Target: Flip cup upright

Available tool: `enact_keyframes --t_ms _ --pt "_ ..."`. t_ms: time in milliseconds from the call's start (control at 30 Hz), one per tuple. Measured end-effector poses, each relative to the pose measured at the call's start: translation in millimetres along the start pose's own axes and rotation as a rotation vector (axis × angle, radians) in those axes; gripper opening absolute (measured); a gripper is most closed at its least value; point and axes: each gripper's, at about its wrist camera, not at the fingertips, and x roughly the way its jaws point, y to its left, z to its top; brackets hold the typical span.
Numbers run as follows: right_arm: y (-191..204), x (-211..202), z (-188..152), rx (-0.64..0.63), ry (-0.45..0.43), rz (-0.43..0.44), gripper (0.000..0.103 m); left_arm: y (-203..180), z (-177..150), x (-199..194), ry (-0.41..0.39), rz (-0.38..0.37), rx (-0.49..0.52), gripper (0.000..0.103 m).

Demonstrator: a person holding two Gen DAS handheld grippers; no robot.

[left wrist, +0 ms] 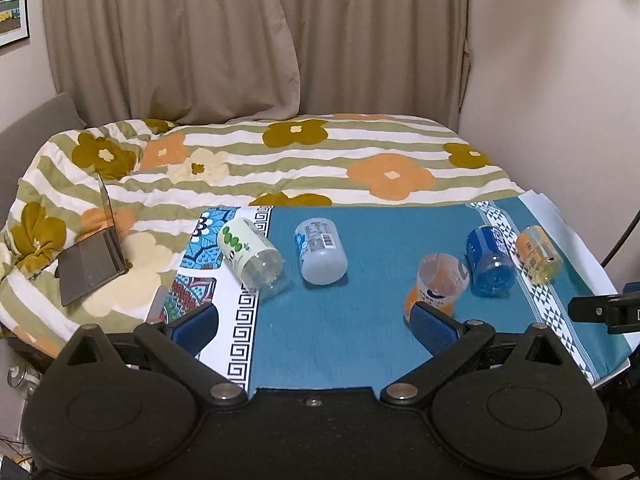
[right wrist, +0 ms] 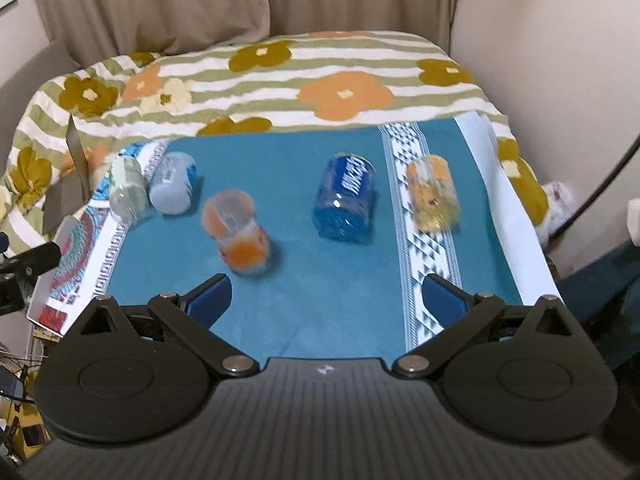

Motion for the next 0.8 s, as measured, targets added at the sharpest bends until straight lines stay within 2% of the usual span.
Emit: enact_keyframes --t_ms 267,800 --pt "-6 1 -14 0.016 0.02 -0.004 0.103 -8 -9 -4 -0.009 0.005 0.014 0.103" --pt "-7 -1 -13 0.01 0.007 -0.016 0.103 -16 -7 -7 -0.023 0.002 0.043 0.103"
